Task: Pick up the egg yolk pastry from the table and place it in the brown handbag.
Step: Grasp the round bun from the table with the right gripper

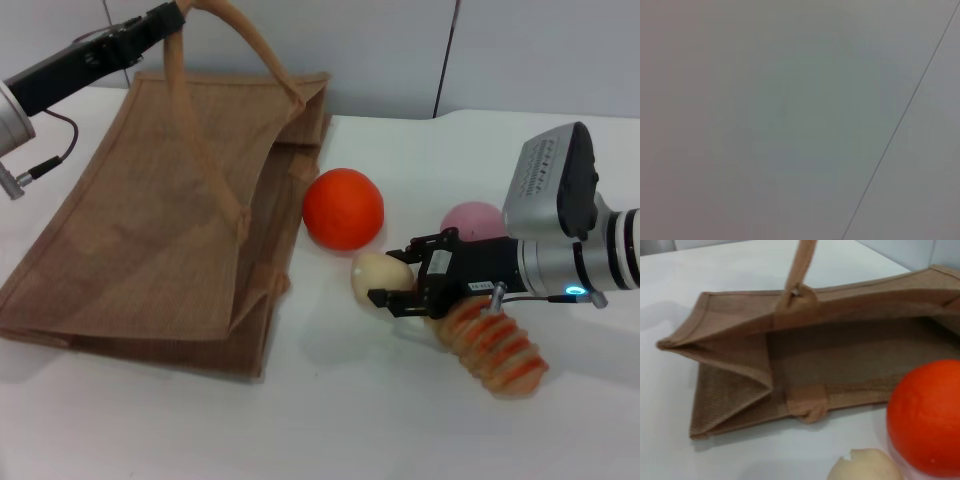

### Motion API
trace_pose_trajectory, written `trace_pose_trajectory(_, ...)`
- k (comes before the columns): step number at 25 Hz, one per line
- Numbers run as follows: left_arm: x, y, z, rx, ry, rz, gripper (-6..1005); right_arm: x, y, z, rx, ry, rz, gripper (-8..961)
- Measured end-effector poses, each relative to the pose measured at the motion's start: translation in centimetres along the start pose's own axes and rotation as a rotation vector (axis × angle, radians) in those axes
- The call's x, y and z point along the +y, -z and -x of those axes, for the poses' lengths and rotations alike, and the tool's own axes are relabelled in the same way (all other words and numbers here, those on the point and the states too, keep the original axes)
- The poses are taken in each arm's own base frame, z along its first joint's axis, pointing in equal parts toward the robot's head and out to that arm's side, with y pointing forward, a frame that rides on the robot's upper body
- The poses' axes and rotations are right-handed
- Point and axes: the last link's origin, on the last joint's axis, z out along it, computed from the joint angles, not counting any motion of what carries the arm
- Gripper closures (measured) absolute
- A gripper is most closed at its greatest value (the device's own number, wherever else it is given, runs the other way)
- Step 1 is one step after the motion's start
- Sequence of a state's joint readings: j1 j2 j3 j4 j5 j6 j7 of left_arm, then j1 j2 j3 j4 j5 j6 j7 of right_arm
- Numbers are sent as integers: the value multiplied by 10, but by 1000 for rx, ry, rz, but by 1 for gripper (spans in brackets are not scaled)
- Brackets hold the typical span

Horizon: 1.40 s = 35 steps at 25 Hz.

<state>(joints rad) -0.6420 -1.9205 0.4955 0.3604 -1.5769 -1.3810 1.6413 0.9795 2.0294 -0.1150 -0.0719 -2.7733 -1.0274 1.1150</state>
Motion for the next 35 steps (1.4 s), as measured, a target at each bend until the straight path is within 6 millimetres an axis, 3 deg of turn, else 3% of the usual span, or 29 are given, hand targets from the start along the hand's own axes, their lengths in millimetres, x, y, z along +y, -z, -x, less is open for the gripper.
trace_pose_trajectory(9,0,0,0,0,1,3,871,-1,0,0,2,-7,-5,382)
trace_pose_trajectory(18,0,5,2,0,9,3,871,0,3,-5,1,-6,0,421)
trace_pose_trajectory(25,4,8,1,2,11,39,871,1,27,-9,-92,-8,38,427)
trace_pose_trajectory(30,7,9,0,4,11,61,871,1,39,-5,-173,5,49,436)
trace_pose_trajectory(35,13,9,0,8,11,102,871,1,35,9,-232,54,39,446)
